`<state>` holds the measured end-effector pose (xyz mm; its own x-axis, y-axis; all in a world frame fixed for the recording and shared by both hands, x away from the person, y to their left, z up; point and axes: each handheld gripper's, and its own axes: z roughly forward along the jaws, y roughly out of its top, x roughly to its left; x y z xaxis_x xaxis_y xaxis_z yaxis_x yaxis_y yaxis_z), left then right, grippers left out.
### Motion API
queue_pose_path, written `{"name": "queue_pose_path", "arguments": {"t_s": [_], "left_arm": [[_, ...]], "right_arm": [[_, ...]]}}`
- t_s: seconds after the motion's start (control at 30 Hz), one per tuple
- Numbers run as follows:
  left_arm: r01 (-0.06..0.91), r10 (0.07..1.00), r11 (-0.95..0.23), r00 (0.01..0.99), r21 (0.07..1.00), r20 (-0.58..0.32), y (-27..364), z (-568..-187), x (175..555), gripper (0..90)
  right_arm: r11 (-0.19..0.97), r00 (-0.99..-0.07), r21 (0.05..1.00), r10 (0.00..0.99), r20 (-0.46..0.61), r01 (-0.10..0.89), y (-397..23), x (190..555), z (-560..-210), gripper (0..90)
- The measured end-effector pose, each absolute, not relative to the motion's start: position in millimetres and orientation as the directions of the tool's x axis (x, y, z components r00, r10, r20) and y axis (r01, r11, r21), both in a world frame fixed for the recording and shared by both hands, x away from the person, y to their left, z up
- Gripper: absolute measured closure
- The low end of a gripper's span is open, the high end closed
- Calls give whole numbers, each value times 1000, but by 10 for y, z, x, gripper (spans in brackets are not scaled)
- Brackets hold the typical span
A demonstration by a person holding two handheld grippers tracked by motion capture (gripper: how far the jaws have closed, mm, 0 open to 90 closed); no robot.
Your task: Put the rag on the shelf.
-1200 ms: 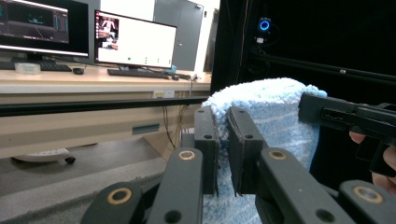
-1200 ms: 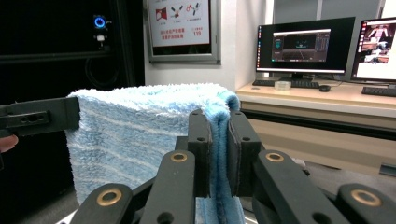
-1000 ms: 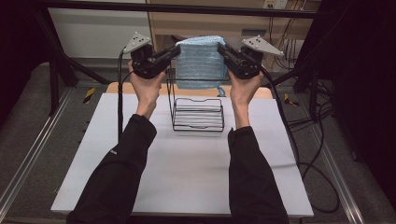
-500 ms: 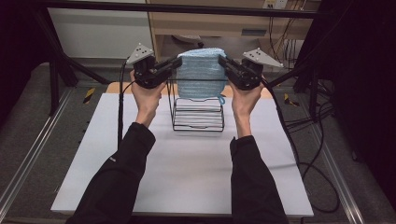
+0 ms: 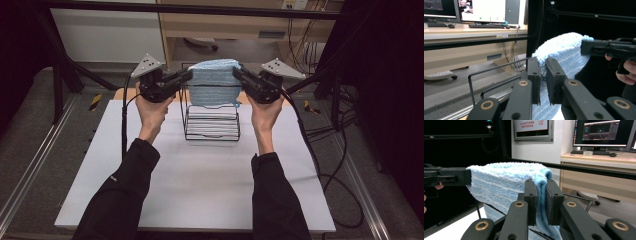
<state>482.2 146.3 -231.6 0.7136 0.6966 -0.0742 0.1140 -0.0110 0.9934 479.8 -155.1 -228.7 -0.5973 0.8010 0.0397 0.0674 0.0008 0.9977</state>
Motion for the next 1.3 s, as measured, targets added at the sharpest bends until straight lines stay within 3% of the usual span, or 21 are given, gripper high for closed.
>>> {"name": "queue_pose_path", "arguments": {"t_s": [0.53,1.03,1.3], "left_arm": [[151,677,-75,733,986,-61,1502,-2382,4701,798],[248,683,-88,720,965,-123,1604,-2286,4590,746],[275,724,-76,676,958,-136,1566,-2030,4713,816]], "right_arm": [[88,-633,992,774,-13,87,-1574,4684,-2310,807],[126,-679,984,734,-8,125,-1629,4607,-2407,808],[132,-685,983,729,-11,125,-1633,4600,-2436,807]]}}
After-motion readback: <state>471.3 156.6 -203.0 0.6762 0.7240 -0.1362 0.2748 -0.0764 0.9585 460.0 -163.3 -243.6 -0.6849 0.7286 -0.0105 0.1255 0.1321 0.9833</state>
